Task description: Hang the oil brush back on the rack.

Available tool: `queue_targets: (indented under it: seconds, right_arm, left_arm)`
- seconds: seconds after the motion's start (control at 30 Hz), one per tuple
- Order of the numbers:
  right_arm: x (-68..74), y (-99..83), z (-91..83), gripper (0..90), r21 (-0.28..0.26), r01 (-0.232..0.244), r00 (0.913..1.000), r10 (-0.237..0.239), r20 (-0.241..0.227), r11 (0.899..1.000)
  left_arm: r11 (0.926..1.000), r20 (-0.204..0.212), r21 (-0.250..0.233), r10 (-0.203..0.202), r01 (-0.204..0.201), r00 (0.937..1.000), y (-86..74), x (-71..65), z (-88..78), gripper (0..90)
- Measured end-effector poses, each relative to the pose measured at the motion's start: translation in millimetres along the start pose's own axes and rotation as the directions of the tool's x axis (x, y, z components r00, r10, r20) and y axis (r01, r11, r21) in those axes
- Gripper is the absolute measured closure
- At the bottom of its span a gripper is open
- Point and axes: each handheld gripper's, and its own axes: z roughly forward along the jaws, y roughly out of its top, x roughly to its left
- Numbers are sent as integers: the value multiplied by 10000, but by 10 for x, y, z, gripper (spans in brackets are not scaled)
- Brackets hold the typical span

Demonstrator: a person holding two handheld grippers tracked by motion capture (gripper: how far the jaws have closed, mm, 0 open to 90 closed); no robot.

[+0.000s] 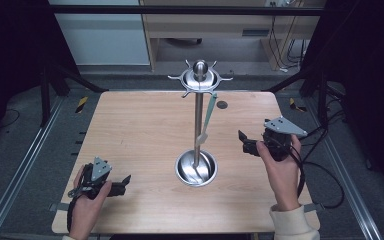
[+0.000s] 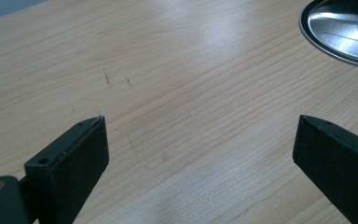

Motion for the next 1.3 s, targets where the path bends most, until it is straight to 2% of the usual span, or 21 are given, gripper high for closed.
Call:
queue_targets:
  seconds: [0.1, 0.3, 0.57, 0.9, 1.03, 1.3]
  right_arm:
    - [-30, -33, 12, 92, 127, 140, 9999, -141, 96, 9998]
    - [-77, -102, 46, 103, 352, 128, 9997, -134, 192, 9993]
    - [-108, -222, 137, 114, 709, 88, 9999, -95, 94, 9974]
    - [-125, -356, 239, 120, 1199, 76, 10000, -76, -6, 9928]
    - [-125, -401, 275, 120, 1223, -5, 10000, 11, -49, 9925]
    - [-81, -494, 368, 115, 1525, 35, 9999, -10, -161, 9883]
  left_arm:
    - [10000, -2, 9, 8, -8, 10000, 0, 0, 1, 31]
    - [10000, -7, -17, 19, -19, 10000, 1, -2, 0, 31]
    - [10000, 6, -35, 13, -13, 10000, 2, -2, 0, 30]
    - [10000, -1, -55, 5, -5, 10000, 2, -2, -2, 30]
    - [10000, 19, -91, -2, 2, 10000, 3, -2, -3, 30]
    - [9999, 17, -98, 42, -42, 10000, 4, -5, -3, 30]
